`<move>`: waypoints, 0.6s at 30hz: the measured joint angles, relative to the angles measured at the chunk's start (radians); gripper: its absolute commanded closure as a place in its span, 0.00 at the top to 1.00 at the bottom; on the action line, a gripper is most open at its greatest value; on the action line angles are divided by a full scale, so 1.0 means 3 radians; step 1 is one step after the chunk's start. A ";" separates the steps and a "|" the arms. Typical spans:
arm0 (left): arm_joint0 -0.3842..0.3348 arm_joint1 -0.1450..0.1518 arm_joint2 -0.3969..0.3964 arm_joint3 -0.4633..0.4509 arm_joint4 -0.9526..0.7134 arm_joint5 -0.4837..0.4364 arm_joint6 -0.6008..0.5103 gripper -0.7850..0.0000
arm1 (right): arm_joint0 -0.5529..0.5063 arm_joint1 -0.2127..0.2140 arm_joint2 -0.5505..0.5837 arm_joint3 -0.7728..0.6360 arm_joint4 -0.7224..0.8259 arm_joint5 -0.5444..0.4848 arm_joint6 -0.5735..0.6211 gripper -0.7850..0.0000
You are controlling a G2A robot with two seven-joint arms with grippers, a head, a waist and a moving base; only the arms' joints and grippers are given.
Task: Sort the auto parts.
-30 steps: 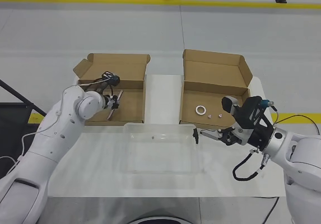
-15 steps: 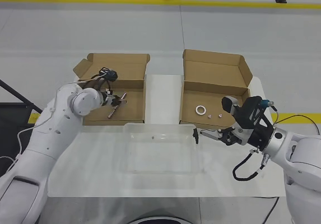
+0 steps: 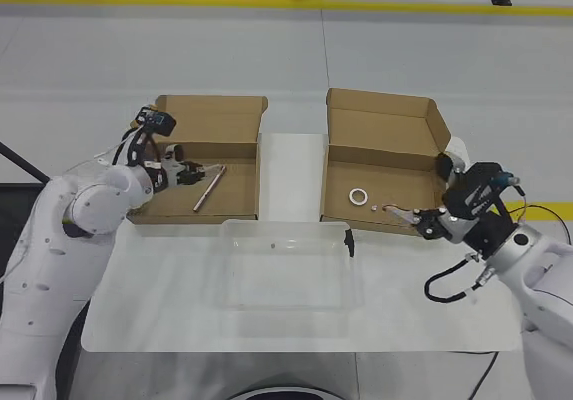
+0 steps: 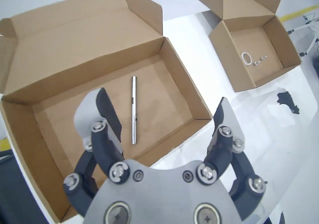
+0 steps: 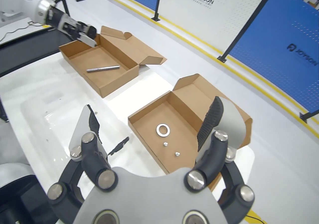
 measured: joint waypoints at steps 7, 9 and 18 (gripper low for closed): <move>0.0958 0.0051 -0.0621 -0.1089 0.0025 0.0455 0.0460 1.00 | -0.0100 0.0013 0.0145 0.0188 -0.0422 0.0307 -0.0216 1.00; 0.1207 0.0051 -0.0744 -0.1305 0.0056 0.0559 0.0615 1.00 | -0.0119 0.0011 0.0174 0.0250 -0.0429 0.0435 -0.0257 1.00; 0.1878 0.0026 -0.0941 -0.1793 0.0088 0.0763 0.1039 1.00 | -0.0159 0.0012 0.0238 0.0367 -0.0387 0.0599 -0.0260 1.00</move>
